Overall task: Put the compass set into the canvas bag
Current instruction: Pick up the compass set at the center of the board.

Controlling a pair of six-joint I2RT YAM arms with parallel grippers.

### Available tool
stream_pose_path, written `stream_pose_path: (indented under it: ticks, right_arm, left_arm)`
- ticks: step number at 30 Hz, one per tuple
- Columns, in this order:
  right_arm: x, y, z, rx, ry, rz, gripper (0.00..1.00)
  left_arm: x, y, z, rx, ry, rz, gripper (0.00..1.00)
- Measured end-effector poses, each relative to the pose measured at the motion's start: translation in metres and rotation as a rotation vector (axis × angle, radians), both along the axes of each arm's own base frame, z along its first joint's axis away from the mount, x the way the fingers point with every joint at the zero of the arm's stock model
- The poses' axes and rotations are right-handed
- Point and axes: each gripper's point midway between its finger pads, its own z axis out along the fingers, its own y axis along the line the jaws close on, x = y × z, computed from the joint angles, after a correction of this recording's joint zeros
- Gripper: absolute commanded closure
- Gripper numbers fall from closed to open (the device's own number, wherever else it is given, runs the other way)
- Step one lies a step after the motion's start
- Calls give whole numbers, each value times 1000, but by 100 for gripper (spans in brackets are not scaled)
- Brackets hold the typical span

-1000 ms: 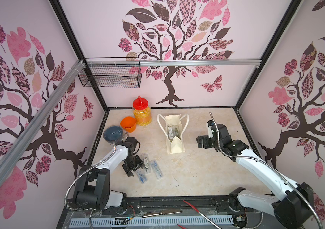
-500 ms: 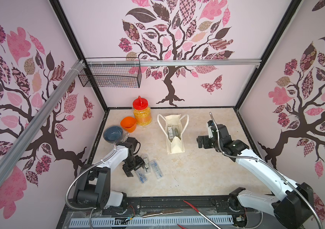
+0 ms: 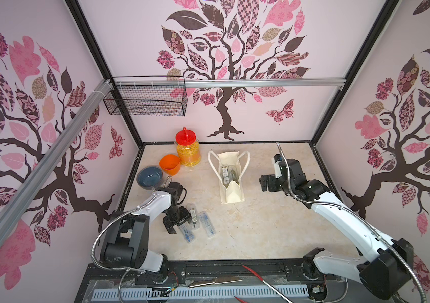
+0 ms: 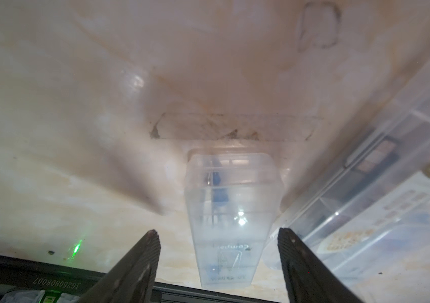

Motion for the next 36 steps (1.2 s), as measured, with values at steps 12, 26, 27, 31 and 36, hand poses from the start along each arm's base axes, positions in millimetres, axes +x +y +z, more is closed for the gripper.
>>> stream_pose_path:
  ticks: [12,26,27,31,36]
  right_arm:
    - [-2,-2,-2,-15,9,1,0]
    - [-1,-2,-2,-12,4,-1,0]
    - [0,-2,-2,-12,3,-1,0]
    - [0,-2,-3,-12,4,-1,0]
    - [2,-3,-1,-16,-10,-10,0]
  left_arm:
    - [-2,0,-10,4,31,1,46]
    - [-3,3,-8,7,26,-20,59]
    - [-2,4,-6,14,19,-22,59]
    - [2,7,5,24,-35,-24,58]
    - [17,7,30,26,-107,-39,57]
